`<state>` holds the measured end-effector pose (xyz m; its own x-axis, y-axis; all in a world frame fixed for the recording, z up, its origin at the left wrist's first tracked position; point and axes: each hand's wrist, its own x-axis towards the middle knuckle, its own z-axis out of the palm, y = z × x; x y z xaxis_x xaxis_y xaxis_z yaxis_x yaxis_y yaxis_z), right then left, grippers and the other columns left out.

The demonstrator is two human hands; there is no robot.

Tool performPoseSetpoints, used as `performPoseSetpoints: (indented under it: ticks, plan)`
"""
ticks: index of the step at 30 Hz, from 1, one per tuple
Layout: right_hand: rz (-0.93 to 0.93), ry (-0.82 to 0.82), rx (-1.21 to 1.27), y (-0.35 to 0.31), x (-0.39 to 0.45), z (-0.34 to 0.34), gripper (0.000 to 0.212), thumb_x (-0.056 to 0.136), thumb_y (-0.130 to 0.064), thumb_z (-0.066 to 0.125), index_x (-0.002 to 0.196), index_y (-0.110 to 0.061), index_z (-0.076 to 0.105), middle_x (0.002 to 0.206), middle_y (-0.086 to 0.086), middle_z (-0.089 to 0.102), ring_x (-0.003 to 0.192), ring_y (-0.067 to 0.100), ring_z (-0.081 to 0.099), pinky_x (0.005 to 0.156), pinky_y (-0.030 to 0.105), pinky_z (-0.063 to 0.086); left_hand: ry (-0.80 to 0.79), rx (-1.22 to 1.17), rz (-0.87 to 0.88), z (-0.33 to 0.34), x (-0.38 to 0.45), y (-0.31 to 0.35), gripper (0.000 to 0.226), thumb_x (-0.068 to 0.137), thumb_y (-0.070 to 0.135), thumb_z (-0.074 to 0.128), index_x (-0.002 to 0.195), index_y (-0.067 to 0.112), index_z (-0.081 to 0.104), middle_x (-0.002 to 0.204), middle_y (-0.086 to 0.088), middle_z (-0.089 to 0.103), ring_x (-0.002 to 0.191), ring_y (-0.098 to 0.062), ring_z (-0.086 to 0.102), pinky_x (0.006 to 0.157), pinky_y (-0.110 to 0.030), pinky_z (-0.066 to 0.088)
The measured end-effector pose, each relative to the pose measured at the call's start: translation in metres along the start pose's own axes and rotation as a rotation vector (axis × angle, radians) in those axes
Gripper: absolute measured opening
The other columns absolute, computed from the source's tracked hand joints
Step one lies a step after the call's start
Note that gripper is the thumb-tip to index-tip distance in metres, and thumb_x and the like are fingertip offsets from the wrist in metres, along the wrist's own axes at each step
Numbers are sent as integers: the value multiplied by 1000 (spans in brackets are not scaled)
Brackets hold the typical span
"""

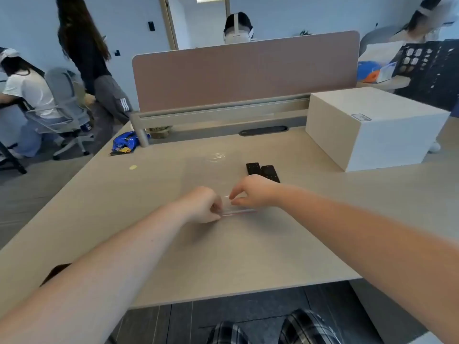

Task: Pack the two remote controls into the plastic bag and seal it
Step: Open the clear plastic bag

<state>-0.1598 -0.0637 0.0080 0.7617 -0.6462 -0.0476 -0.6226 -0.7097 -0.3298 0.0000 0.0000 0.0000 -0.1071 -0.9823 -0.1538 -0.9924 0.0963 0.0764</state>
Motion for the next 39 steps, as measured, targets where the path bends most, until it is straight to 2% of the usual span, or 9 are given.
performPoseSetpoints:
  ticks: [7,14,19,23,29,32,35,37,39]
  plan:
    - [12,-79,-43,-1,3,6,32,93,-27,55,121,-13,64,129,2,63,122,19,54,104,29,40,32,13,-40,8,3,-4,23,86,22,52,93,19,73,99,-2,74,95,-28,65,78,-31,53]
    - [-36,-104,-90,-7,10,13,30,95,-29,53,119,-15,66,121,3,68,112,23,60,92,28,44,100,-19,-44,4,6,-6,21,91,27,54,103,24,71,112,-1,71,106,-26,62,87,-33,50]
    - [13,-19,-103,-11,18,18,27,90,-14,51,108,-14,71,114,4,71,107,27,61,88,33,52,141,-22,-84,8,4,-6,20,90,27,54,100,24,70,109,-2,71,104,-28,62,86,-35,53]
    - [51,14,-81,-10,23,21,23,87,-14,54,101,-15,73,108,3,73,103,26,63,85,34,54,153,-59,-104,14,6,-9,19,88,34,57,97,25,71,106,-1,73,103,-27,63,85,-35,54]
    - [136,87,81,-2,28,22,16,85,-14,61,92,-12,75,101,4,74,97,22,65,87,34,55,322,-83,-198,19,8,-20,29,83,48,61,96,23,70,100,0,65,105,-23,54,82,-34,48]
    - [185,135,205,-1,27,19,14,84,-12,64,91,-7,75,87,5,72,78,18,63,76,29,54,428,-49,-204,24,4,-21,32,82,48,62,101,24,69,103,-2,61,105,-25,52,84,-35,46]
    - [288,184,431,1,28,20,8,84,-9,64,80,-9,71,66,0,61,53,17,60,58,34,56,779,-316,-351,26,0,-14,33,77,39,72,96,15,60,99,-5,57,96,-26,53,73,-33,43]
    - [336,188,544,1,28,22,12,83,-7,63,72,-11,65,64,3,61,54,21,66,51,35,56,714,-553,-474,24,3,-5,29,78,39,71,72,16,55,74,1,57,79,-25,54,65,-28,37]
    - [351,200,653,1,30,24,16,80,-4,64,67,-12,62,69,9,64,63,28,71,61,46,61,548,-713,-525,25,9,2,37,78,44,70,59,17,51,56,5,52,64,-22,51,61,-26,35]
